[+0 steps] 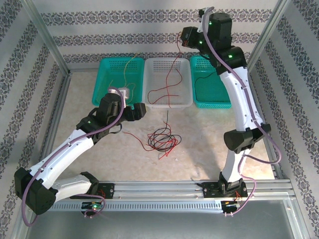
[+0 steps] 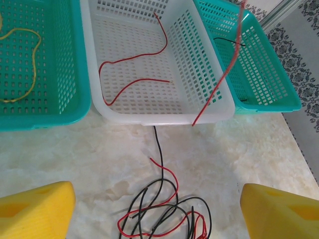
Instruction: Untangle the cables
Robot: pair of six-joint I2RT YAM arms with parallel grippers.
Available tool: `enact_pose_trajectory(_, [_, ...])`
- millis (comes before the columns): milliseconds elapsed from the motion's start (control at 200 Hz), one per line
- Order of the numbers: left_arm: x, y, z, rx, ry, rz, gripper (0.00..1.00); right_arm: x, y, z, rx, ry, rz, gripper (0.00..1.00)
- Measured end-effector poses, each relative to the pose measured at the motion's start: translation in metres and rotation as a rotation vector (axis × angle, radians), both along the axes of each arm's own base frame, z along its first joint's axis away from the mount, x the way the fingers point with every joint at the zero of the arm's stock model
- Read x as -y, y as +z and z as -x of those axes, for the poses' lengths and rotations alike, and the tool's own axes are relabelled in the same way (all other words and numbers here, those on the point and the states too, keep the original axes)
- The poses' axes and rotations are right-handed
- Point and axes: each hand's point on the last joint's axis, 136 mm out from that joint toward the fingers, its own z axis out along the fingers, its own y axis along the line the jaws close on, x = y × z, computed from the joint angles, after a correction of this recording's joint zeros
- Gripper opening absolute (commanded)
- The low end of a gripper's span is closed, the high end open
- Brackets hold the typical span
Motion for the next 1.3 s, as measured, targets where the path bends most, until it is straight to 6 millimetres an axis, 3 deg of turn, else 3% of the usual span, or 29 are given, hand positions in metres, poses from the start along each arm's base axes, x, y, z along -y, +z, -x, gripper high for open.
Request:
enact_pose_trajectory(85, [0.001, -0.001, 0.001, -0.003, -0.003, 0.002, 0.82, -0.005, -0.026, -0.015, -0.050, 0.001, 0.016, 0.00])
enact_pose_trajectory(190, [0.002, -0.005, 0.002, -0.016, -0.013, 0.005, 0.82, -0.012, -0.071, -0.035, -0.140, 0.003, 0.044, 0.01])
enact_pose_trajectory(365, [0.002, -0.013, 0.005, -0.036, -0.018, -0.003, 0.83, -0.019, -0.155, -0.058, -0.316, 0.003, 0.102, 0.40])
enact_pose_trajectory(465, [0.001, -0.015, 0.006, -0.044, -0.017, -0.006, 0.84, -0.019, -0.191, -0.059, -0.399, 0.007, 0.137, 0.51])
enact_pose_trajectory(560, [0.001, -0.016, 0.006, -0.049, -0.016, -0.008, 0.84, -0.018, -0.211, -0.054, -0.447, 0.014, 0.171, 0.52])
enact_pose_trajectory(700, [0.002, -0.022, 0.005, -0.064, -0.017, -0.016, 0.82, -0.017, -0.216, -0.044, -0.461, 0.019, 0.204, 0.52])
enact_pose_trajectory(860, [0.005, -0.031, 0.004, -0.090, -0.025, -0.024, 0.79, -0.017, -0.205, -0.003, -0.457, 0.035, 0.243, 0.52])
enact_pose_trajectory(959, [0.006, -0.047, 0.006, -0.133, -0.036, -0.037, 0.67, -0.023, -0.194, 0.039, -0.431, 0.063, 0.255, 0.52])
enact_pose_trajectory(1069, [0.011, -0.079, 0.012, -0.225, -0.064, -0.053, 0.58, -0.029, -0.192, 0.091, -0.403, 0.104, 0.258, 0.53])
enact_pose_trajectory(1174, [0.014, -0.115, 0.026, -0.335, -0.092, -0.058, 0.53, -0.034, -0.210, 0.135, -0.414, 0.140, 0.251, 0.53])
enact_pose_trajectory(1299, [0.016, -0.145, 0.038, -0.436, -0.104, -0.055, 0.50, -0.028, -0.260, 0.174, -0.504, 0.137, 0.258, 0.52])
